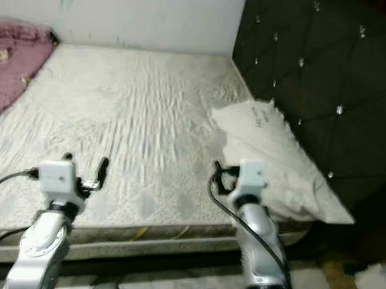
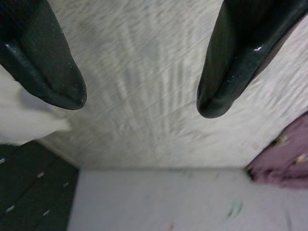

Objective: Clean up the room

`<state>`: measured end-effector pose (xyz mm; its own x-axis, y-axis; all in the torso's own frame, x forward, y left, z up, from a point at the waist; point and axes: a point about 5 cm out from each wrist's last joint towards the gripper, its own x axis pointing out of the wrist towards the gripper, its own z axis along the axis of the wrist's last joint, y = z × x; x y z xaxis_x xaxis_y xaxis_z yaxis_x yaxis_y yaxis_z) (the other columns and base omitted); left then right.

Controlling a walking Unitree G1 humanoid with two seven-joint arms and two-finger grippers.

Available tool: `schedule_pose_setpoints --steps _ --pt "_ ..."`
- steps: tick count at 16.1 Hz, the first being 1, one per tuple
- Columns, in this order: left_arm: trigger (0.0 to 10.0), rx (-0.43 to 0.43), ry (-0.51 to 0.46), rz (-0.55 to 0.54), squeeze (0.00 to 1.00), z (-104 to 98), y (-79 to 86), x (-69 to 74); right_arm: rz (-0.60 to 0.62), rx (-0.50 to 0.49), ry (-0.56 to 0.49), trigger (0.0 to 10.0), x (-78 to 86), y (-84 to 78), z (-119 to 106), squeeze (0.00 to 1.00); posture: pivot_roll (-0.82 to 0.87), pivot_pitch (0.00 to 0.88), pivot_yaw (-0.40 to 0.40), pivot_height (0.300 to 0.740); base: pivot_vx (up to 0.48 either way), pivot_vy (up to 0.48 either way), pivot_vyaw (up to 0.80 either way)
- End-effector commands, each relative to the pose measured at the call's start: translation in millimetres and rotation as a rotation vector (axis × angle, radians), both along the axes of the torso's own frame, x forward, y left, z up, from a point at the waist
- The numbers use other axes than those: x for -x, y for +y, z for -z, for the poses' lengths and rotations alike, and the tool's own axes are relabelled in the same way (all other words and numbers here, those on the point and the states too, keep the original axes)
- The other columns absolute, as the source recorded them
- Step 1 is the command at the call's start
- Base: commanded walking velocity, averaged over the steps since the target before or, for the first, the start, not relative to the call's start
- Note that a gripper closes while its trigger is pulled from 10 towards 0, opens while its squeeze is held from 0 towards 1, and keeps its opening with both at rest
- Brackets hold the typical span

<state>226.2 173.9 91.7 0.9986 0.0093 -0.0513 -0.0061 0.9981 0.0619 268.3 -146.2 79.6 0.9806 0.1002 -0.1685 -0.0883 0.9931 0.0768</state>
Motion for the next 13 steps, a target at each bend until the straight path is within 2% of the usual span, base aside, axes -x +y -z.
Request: schedule_pose_setpoints --steps 1,13 --pt "10.0 0.004 0.001 0.002 0.00 -1.3 -0.8 -2.5 0.000 0.009 -0.015 10.0 -2.8 -2.3 -4.0 0.00 0.07 0.008 -0.046 0.740 0.000 0.480 0.00" --pt "10.0 0.006 0.013 -0.019 0.00 -0.4 1.6 -3.9 -0.021 0.009 -0.018 10.0 -3.5 1.9 -4.8 0.00 0.07 0.013 -0.045 0.740 0.000 0.480 0.00"
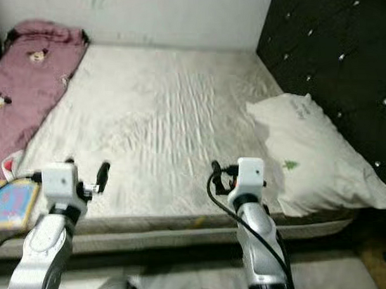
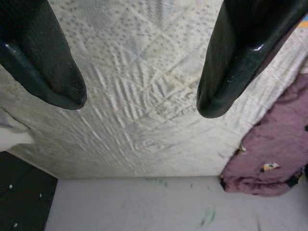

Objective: Clean up the room

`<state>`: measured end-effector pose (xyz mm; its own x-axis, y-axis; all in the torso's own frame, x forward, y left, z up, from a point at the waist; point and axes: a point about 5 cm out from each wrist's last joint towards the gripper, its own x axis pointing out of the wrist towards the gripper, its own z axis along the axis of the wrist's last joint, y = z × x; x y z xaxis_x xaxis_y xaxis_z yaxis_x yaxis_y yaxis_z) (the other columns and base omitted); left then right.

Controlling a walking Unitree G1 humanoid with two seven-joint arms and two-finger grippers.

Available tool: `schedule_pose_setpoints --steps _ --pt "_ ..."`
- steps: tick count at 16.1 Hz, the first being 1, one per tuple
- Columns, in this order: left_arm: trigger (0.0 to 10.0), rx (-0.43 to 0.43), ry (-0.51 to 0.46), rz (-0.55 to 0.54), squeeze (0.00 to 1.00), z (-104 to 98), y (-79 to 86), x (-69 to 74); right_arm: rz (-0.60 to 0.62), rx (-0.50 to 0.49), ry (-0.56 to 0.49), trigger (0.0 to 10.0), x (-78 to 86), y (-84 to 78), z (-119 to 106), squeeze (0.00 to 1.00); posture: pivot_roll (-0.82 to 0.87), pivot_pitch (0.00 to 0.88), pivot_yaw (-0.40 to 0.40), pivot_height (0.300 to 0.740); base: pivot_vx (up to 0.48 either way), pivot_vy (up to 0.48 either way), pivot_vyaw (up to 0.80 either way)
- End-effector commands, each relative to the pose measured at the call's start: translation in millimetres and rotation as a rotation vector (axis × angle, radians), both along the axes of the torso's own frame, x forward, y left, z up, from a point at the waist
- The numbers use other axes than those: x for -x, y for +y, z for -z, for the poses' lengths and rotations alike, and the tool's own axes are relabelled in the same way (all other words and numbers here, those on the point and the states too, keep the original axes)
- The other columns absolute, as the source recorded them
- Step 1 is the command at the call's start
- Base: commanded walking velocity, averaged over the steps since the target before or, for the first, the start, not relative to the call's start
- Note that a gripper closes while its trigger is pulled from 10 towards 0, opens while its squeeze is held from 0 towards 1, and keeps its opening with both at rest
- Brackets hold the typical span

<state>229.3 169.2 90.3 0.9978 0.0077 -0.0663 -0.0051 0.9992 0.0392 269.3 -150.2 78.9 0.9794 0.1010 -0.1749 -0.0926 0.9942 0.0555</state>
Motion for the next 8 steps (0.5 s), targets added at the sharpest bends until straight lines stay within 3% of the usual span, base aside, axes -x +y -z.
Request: schedule_pose_setpoints --steps 1,8 --pt "10.0 -0.015 -0.001 -0.020 0.00 -1.7 6.3 -0.8 -0.022 -0.011 -0.025 10.0 -2.5 6.8 -5.9 0.00 0.07 0.013 -0.045 0.740 0.000 0.480 0.00" --pt "10.0 -0.016 -0.006 -0.016 0.00 -2.1 4.5 -1.9 -0.056 0.006 -0.028 10.0 -3.6 10.2 -5.8 0.00 0.07 0.004 -0.051 0.740 0.000 0.473 0.00"
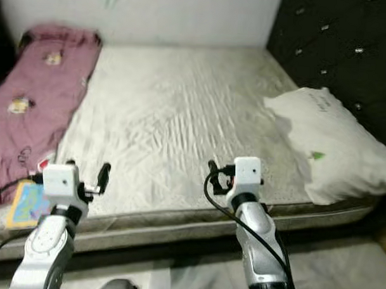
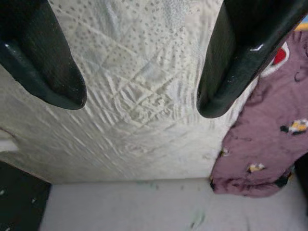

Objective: Clean up the room

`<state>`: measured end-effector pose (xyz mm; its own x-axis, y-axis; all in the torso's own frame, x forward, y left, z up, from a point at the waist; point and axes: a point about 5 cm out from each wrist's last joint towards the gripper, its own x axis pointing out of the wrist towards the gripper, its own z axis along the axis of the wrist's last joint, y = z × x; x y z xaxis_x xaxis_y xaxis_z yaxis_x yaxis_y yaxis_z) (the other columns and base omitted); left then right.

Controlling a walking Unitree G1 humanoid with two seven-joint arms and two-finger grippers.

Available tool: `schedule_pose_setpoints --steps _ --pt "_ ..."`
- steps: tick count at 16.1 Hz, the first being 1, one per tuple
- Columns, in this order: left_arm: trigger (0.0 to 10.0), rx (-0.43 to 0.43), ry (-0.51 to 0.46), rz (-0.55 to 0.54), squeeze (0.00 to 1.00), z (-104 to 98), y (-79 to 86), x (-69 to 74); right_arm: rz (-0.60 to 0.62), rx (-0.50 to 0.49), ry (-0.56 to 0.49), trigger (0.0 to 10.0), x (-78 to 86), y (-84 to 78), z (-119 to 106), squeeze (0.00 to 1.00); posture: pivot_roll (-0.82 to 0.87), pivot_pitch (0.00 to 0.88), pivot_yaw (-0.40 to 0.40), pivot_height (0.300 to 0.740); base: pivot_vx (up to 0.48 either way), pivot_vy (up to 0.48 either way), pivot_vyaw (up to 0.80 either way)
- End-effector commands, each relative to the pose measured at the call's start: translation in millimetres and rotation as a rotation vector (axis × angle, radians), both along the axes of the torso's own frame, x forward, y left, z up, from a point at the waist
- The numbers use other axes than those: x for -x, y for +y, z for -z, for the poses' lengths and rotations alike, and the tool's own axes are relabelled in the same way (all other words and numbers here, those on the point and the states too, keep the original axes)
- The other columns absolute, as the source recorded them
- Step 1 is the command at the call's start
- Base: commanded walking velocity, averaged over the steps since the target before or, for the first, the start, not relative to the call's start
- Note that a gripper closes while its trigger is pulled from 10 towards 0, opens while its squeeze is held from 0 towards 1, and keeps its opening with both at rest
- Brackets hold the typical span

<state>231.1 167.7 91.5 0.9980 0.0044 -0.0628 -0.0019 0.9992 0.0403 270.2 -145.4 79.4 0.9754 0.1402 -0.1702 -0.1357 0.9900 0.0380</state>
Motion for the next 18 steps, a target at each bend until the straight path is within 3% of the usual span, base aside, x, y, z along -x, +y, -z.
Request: schedule_pose_setpoints --steps 1,16,18 --pt "10.0 -0.029 -0.018 -0.009 0.00 -3.0 4.5 0.0 -0.024 -0.013 -0.018 10.0 -2.6 6.8 -5.1 0.00 0.07 0.004 -0.051 0.740 0.000 0.000 0.00" --pt "10.0 -0.007 -0.011 0.022 0.00 -2.4 0.7 -3.4 -0.026 -0.021 0.015 10.0 -5.9 6.8 -1.9 0.00 0.07 0.019 -0.053 0.740 0.073 0.000 0.00" --pt "10.0 0.000 -0.008 0.019 0.00 -2.0 1.1 -3.7 -0.021 -0.020 0.027 10.0 -6.2 6.5 -0.7 0.00 0.06 0.020 -0.054 0.740 0.000 0.414 -0.24"
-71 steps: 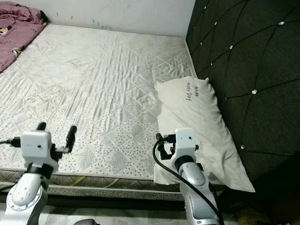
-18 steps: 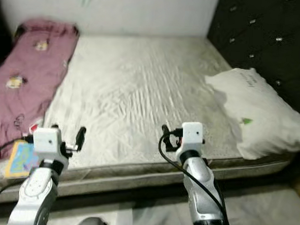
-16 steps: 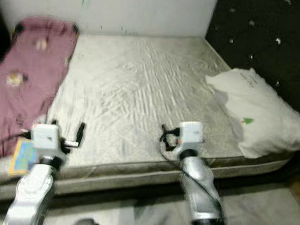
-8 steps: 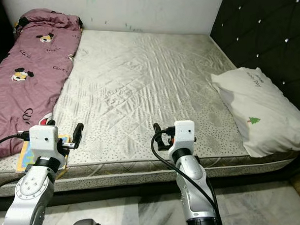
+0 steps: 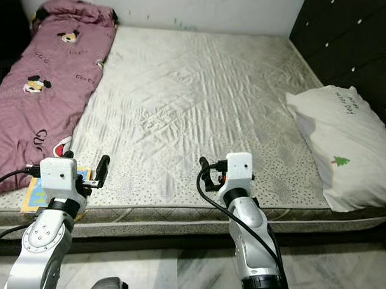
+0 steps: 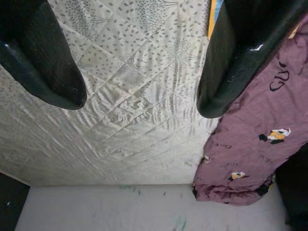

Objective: Clean up the room

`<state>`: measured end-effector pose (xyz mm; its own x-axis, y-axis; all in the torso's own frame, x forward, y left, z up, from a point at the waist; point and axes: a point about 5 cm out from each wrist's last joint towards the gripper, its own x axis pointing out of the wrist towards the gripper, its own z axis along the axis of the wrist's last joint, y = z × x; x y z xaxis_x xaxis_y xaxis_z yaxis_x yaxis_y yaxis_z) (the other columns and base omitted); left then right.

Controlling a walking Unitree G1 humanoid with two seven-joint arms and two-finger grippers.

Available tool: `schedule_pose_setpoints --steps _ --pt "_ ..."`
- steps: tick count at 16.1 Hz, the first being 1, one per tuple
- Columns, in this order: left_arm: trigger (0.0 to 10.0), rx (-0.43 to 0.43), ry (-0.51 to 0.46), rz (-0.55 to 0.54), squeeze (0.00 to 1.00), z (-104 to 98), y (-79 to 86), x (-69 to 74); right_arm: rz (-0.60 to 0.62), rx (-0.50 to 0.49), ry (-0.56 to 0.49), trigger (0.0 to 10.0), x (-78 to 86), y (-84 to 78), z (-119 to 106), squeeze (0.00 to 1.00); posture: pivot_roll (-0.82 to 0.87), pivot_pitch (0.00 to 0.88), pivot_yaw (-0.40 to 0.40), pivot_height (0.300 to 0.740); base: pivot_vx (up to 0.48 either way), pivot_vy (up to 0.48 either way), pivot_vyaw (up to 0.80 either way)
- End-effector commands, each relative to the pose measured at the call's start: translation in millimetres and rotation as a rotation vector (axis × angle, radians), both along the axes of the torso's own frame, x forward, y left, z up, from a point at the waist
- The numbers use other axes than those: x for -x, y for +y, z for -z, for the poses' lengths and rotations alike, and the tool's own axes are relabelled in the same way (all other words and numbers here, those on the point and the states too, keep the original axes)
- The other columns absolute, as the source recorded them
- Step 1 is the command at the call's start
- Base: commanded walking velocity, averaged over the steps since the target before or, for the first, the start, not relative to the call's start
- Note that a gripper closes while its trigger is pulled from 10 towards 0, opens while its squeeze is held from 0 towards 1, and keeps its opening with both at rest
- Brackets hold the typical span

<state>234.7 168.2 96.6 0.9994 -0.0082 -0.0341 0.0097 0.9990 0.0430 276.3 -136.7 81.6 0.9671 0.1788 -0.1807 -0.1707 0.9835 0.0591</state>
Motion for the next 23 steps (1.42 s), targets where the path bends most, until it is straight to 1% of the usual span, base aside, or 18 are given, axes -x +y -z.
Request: schedule_pose_setpoints --steps 1,2,7,14,23 --pt "10.0 0.007 0.024 0.003 0.00 3.4 1.0 -0.5 0.017 0.000 0.015 10.0 -0.4 -2.1 1.4 0.00 0.06 0.021 -0.053 0.740 0.000 0.480 -0.50" --pt "10.0 0.007 0.024 0.002 0.00 3.3 1.0 -0.6 0.017 0.000 0.015 10.0 -0.5 -2.1 1.3 0.00 0.06 0.022 -0.053 0.740 0.000 0.480 -0.51" --pt "10.0 0.000 0.015 0.004 0.00 2.0 0.7 -1.5 0.016 -0.002 0.017 10.0 -1.2 -1.7 1.5 0.00 0.06 0.017 -0.051 0.740 0.000 0.480 0.00" --pt "10.0 0.004 -0.002 0.014 0.00 0.4 -0.9 -1.2 0.010 0.001 0.023 10.0 -1.2 -1.2 2.7 0.00 0.06 0.007 -0.053 0.740 0.000 0.000 0.00" --pt "10.0 0.009 -0.004 0.024 0.00 0.7 -2.2 -0.4 0.008 0.005 0.025 10.0 -1.1 -0.8 3.3 0.00 0.06 0.005 -0.051 0.740 0.310 0.000 0.00"
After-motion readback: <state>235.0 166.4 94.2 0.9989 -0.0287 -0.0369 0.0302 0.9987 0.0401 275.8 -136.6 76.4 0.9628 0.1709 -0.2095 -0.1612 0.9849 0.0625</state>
